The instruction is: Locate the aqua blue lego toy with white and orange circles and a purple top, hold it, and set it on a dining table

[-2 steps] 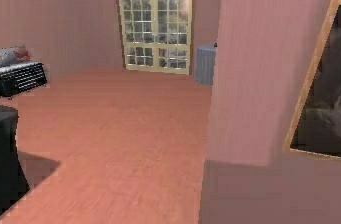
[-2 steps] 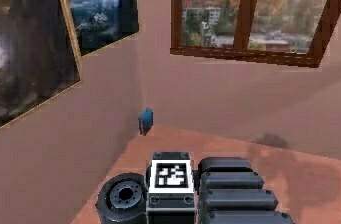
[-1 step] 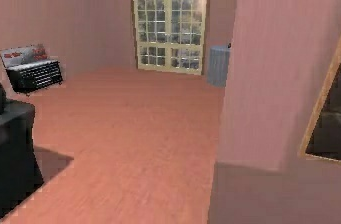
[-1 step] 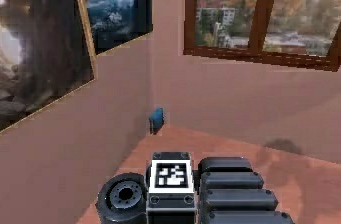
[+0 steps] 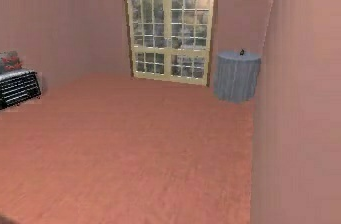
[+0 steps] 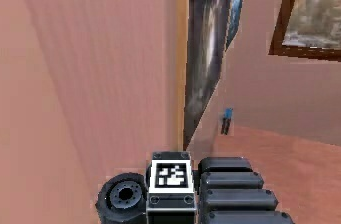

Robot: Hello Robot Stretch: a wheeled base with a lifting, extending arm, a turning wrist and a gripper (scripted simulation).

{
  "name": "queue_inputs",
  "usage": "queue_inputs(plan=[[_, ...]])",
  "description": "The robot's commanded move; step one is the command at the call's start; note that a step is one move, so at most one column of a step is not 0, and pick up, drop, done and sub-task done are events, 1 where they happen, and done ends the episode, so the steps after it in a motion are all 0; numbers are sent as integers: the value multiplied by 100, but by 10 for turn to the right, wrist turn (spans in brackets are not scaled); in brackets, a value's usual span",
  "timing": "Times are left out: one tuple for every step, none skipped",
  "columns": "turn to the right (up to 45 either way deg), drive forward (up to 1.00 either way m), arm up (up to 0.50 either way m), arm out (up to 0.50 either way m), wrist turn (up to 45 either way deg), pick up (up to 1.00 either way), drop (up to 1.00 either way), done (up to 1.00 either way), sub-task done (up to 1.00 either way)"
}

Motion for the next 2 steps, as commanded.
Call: queue_inputs(plan=[[180, 0, 0, 0, 0, 0, 0, 0, 0], [0, 100, 0, 0, 0, 0, 0, 0, 0]])
